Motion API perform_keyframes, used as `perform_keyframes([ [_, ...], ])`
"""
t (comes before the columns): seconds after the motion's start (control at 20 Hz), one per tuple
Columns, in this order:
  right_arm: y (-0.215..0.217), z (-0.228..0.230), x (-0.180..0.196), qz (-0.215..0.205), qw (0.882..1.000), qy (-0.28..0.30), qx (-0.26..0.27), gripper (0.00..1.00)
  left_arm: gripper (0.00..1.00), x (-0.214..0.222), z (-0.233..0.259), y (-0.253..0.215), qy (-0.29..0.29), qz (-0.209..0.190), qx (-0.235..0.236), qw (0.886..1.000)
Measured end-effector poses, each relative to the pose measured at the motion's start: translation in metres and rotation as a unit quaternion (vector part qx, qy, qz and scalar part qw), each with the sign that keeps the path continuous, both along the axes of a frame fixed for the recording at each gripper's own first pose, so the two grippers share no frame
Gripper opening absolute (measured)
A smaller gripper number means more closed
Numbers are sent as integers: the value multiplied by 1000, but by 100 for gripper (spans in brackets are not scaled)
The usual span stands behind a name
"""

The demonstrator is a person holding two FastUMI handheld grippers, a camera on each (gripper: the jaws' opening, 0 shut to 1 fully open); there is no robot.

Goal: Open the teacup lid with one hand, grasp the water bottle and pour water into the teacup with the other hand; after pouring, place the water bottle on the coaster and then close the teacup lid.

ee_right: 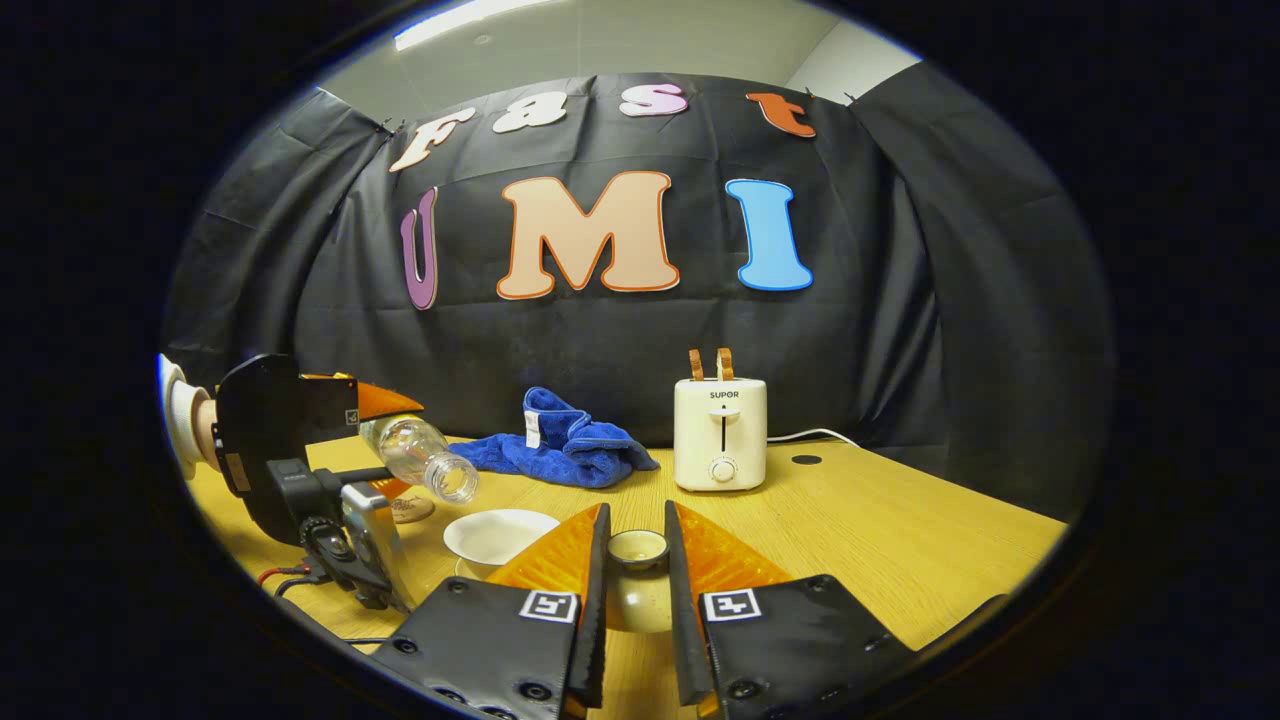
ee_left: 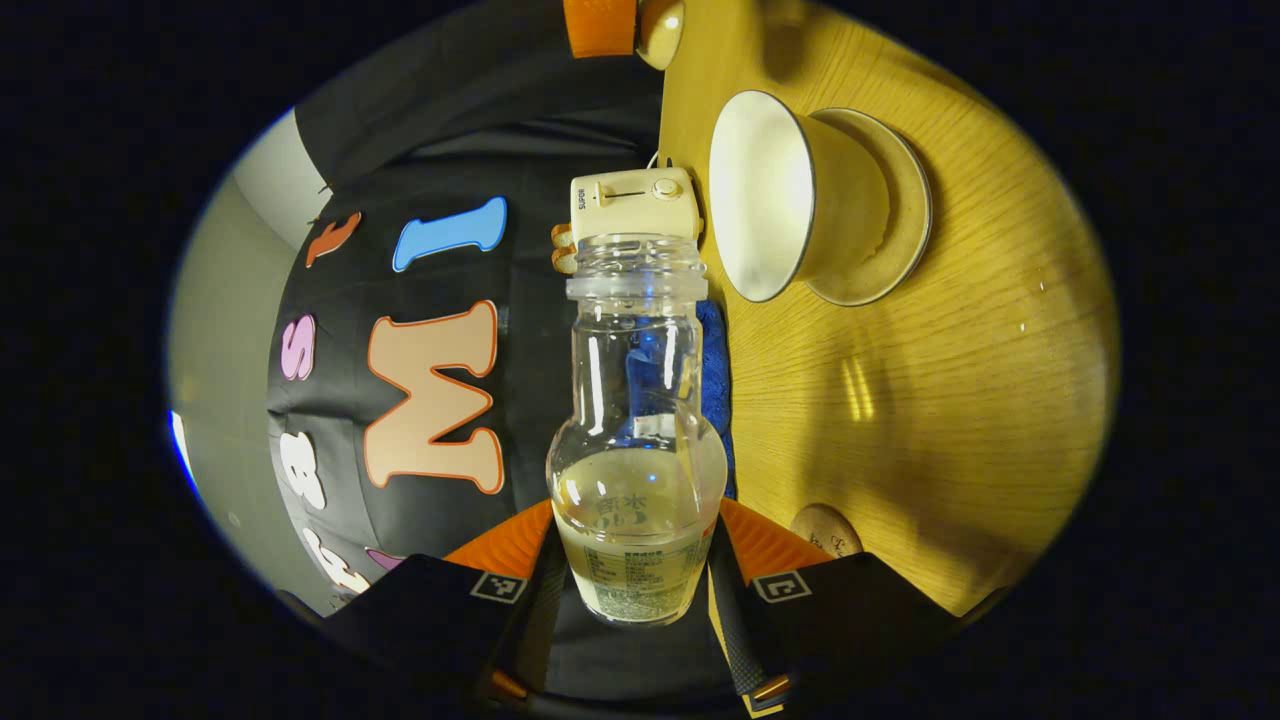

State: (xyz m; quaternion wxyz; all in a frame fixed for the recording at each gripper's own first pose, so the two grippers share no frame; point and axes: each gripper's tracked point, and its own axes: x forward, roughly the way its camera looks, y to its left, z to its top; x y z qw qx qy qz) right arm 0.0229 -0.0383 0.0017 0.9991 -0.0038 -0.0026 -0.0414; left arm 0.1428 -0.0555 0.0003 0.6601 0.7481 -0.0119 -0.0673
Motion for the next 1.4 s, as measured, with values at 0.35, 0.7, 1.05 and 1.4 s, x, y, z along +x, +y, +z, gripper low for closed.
perform_keyframes([
  [0.35, 0, 0, 0, 0, 1000, 0, 0, 31, 66, 0, 19, -3, -23, -15, 27, 999],
  [0.7, 0, -1, 0, 0, 1000, 0, 0, 31, 66, 5, 28, -3, -29, -21, 53, 998],
  [1.05, 0, 0, 1, 0, 1000, 0, 0, 31, 66, 7, 43, -6, -46, -27, 92, 994],
  [1.4, 0, 0, 0, 0, 1000, 0, 0, 31, 66, 8, 64, -10, -74, -33, 109, 991],
])
